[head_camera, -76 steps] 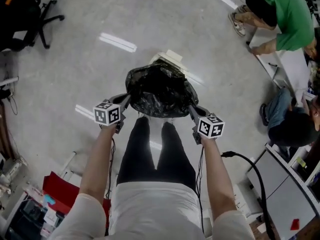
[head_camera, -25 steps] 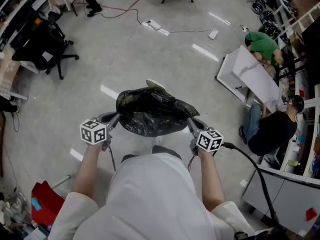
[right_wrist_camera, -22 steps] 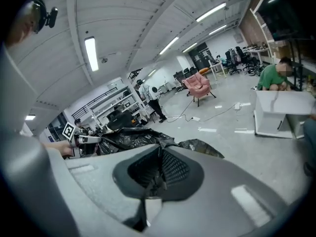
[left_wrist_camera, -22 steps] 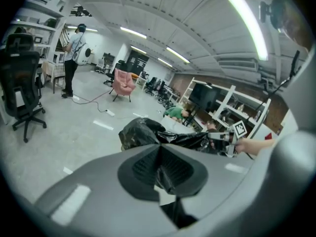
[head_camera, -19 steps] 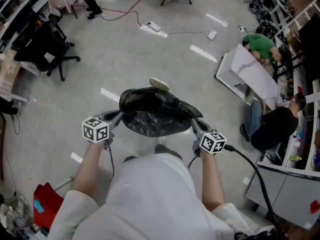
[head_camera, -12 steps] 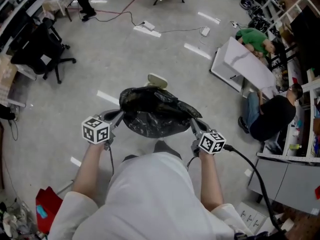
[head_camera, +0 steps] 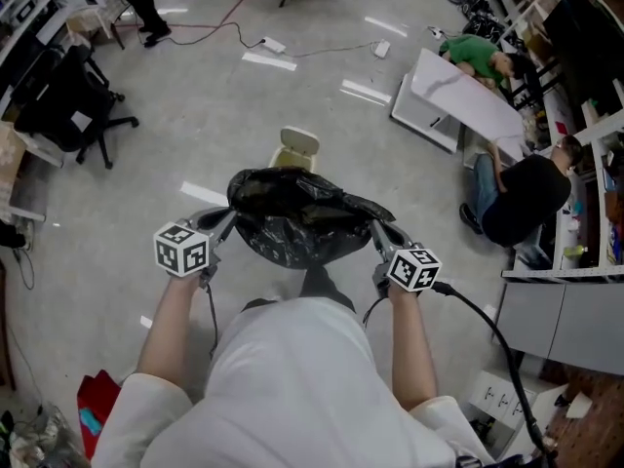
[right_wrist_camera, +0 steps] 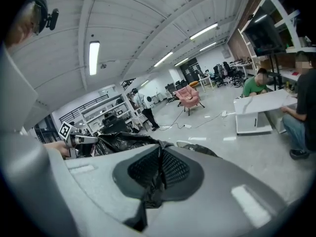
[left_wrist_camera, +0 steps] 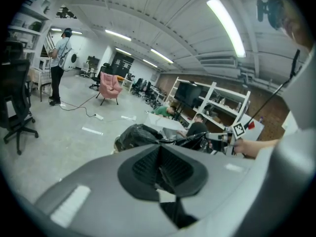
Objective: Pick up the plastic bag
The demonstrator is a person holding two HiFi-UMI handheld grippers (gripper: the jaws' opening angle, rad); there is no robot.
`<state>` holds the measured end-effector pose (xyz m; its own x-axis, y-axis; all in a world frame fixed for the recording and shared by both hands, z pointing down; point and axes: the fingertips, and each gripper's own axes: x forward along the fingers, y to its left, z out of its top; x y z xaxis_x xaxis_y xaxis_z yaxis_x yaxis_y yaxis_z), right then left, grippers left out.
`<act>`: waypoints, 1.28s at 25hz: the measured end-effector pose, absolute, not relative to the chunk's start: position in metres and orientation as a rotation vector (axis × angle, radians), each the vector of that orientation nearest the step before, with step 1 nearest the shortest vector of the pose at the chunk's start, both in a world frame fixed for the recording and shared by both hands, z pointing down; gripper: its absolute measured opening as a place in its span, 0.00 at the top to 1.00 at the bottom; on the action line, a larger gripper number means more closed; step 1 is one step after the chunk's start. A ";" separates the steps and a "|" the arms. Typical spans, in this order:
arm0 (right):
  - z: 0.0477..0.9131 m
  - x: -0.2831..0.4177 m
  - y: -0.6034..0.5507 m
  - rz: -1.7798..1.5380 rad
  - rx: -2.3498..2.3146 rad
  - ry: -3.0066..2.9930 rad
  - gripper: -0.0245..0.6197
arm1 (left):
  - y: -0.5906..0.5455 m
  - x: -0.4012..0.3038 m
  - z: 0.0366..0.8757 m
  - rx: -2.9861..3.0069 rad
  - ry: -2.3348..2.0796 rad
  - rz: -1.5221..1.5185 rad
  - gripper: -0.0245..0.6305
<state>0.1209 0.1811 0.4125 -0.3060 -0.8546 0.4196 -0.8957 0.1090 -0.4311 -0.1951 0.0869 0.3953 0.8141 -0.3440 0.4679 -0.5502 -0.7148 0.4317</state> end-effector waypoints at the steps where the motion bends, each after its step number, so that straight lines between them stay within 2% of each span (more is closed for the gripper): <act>1: 0.410 0.120 0.186 0.964 1.818 -2.288 0.96 | 0.090 -0.195 0.393 2.434 -0.651 0.482 0.95; 18: 0.390 0.112 0.246 0.899 1.843 -2.260 0.96 | 0.136 -0.203 0.369 2.467 -0.630 0.467 0.95; 32: 0.368 0.136 0.265 0.897 1.806 -2.335 0.96 | 0.156 -0.165 0.342 2.471 -0.669 0.382 0.95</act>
